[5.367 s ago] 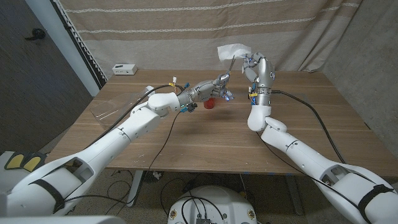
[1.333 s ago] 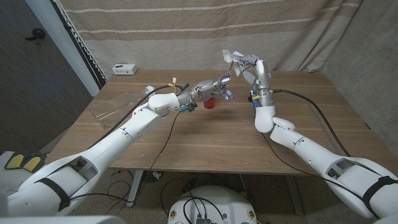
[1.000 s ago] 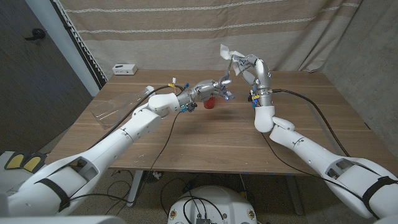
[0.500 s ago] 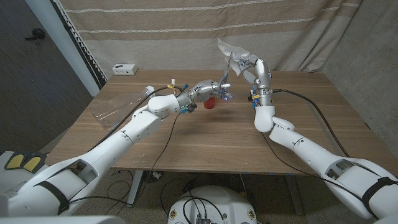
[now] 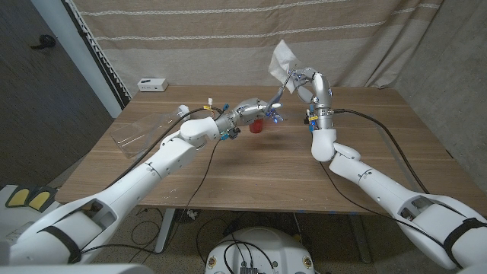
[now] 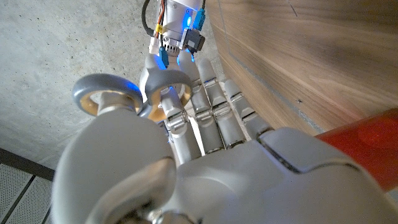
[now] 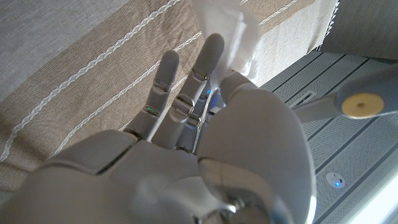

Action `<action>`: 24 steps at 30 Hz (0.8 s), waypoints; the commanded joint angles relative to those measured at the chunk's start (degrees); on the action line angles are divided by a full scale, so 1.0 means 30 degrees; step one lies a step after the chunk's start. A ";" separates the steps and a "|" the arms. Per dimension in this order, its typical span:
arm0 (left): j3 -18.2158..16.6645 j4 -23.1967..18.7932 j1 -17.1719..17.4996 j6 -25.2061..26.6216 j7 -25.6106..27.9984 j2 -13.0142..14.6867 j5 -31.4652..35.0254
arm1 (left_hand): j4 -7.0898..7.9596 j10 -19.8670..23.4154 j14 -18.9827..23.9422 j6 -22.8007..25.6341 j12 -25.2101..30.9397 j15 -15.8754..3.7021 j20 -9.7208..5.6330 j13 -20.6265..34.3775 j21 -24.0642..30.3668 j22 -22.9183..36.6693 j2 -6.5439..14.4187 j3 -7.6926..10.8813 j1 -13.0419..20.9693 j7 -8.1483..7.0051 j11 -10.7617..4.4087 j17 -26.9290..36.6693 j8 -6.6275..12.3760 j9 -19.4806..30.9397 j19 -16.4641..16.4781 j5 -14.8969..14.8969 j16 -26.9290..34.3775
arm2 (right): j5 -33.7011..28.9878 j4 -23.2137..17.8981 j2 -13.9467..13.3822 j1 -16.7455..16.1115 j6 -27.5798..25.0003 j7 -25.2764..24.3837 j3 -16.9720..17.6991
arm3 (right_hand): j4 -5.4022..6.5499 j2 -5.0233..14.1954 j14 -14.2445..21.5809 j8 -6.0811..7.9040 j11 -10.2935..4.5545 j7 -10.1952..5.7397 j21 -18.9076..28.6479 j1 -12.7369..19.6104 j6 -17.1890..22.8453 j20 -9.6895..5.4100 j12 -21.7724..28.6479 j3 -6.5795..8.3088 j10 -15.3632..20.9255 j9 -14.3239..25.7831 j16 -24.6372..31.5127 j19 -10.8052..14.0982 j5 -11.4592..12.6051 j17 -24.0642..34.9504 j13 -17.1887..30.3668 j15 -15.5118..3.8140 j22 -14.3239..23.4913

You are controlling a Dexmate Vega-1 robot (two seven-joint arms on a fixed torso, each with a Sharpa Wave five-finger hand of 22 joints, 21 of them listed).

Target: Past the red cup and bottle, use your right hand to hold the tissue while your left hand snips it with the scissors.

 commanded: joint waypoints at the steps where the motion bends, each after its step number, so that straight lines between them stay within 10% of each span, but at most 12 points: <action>1: -0.0244 -0.0807 0.0562 0.0346 0.0646 0.0258 -0.0184 | 0.0029 0.3156 0.0065 0.0125 0.0126 -0.2119 -0.0067 0.0027 0.0141 0.0019 0.3293 0.0255 0.3451 0.0006 -0.2984 -0.0002 0.0192 0.0139 0.0034 -0.0235 -0.0108 | 0.0157 -0.0179 -0.0078 -0.0092 -0.0254 0.0450 0.0006 | 0.0027 0.0161 0.0105 0.0076 -0.0041 0.0000 0.0072 0.0007 -0.0072 -0.2459 -0.0053 0.0120 0.0111 -0.0013 -0.0110 0.0068 0.0099 0.0001 0.0033 -0.0013 0.0053; 24: -0.0699 -0.1107 0.1217 -0.0283 0.1162 0.0668 -0.0209 | 0.0195 0.3122 0.0100 0.0093 0.0107 -0.2103 -0.0120 -0.0090 0.0248 -0.0093 0.3088 0.1017 0.3254 0.0015 -0.3041 -0.0214 0.0464 0.0401 0.0018 -0.1013 -0.0154 | 0.0242 -0.0030 0.0295 0.0010 -0.0504 0.0238 -0.0015 | 0.0024 0.0161 0.0162 0.0111 -0.0020 0.0056 0.0095 -0.0018 -0.0062 -0.2467 -0.0042 0.0138 0.0180 -0.0063 -0.0189 0.0106 0.0109 0.0049 0.0065 -0.0012 0.0059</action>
